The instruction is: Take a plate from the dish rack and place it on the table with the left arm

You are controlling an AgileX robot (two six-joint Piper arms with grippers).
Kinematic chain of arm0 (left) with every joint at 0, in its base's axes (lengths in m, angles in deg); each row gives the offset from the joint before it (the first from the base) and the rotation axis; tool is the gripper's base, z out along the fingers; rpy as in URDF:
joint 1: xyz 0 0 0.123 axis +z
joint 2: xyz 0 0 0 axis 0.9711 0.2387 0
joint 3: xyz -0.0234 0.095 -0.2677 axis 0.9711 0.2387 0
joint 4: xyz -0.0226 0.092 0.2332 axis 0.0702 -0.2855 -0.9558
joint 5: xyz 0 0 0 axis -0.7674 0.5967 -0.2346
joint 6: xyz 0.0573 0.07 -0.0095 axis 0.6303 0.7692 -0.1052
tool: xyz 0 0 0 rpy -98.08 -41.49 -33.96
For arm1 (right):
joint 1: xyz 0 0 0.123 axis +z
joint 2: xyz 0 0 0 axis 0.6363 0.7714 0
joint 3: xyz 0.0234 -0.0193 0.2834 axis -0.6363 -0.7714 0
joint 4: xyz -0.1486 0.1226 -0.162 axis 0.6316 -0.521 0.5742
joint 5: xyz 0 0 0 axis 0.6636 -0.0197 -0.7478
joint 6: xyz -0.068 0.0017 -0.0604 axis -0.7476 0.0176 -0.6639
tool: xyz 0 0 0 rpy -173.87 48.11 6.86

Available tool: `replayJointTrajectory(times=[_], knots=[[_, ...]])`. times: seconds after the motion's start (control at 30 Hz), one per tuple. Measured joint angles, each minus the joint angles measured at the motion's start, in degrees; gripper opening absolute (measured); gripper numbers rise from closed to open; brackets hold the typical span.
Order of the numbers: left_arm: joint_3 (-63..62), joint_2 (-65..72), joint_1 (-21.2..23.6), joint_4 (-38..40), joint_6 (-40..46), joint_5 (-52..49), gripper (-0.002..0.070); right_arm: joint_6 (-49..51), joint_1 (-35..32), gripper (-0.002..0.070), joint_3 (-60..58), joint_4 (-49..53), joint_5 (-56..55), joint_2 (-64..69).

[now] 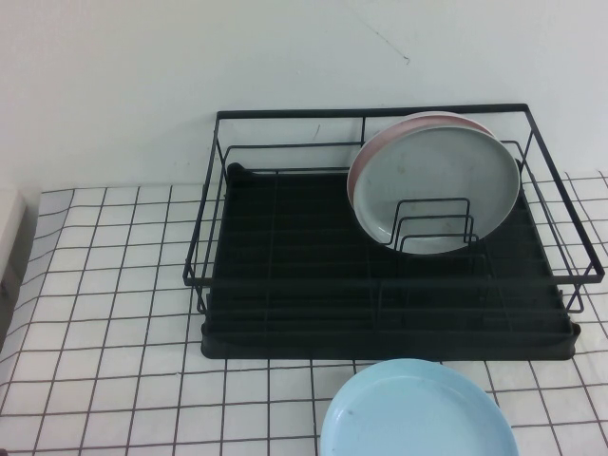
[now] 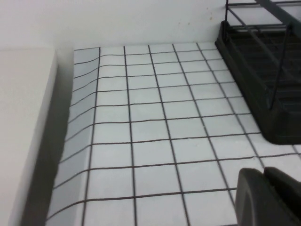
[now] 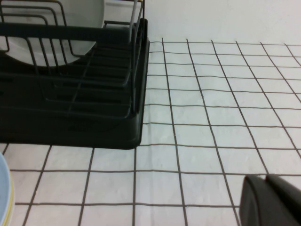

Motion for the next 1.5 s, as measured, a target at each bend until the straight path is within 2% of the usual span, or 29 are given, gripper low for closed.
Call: replayJointTrajectory(times=[0.13, 0.37, 0.53, 0.67, 0.83, 1.1, 1.37, 1.5], knots=[[0.2, 0.0, 0.0, 9.3, 0.0, 1.0, -0.0003, 0.0, 0.0, -0.0001, 0.0, 0.0, 0.0, 0.0], [0.2, 0.0, 0.0, 35.3, 0.0, 6.4, -0.0002, 0.0, 0.0, -0.0001, 0.0, 0.0, 0.0, 0.0], [0.2, -0.1, 0.0, 40.7, 0.8, 8.7, -0.0002, 0.0, 0.0, -0.0001, 0.0, 0.0, 0.0, 0.0], [-0.2, -0.1, 0.0, 46.1, 1.3, 6.8, -0.0002, 0.0, 0.0, -0.0001, 0.0, 0.0, 0.0, 0.0], [-8.5, 3.8, 0.0, 44.5, 2.9, -2.8, -0.0002, 0.0, 0.0, -0.0001, 0.0, 0.0, 0.0, 0.0], [-26.6, 25.9, 0.0, 37.6, 13.9, -21.8, -0.0002, 0.0, 0.0, -0.0001, 0.0, 0.0, 0.0, 0.0], [-44.3, 54.8, -0.3, 39.5, 34.3, -29.1, -0.0002, 0.0, 0.0, -0.0001, 0.0, 0.0, 0.0, 0.0], [-53.6, 68.9, -3.7, 45.0, 45.6, -28.5, -0.0002, 0.0, 0.0, -0.0001, 0.0, 0.0, 0.0, 0.0]])
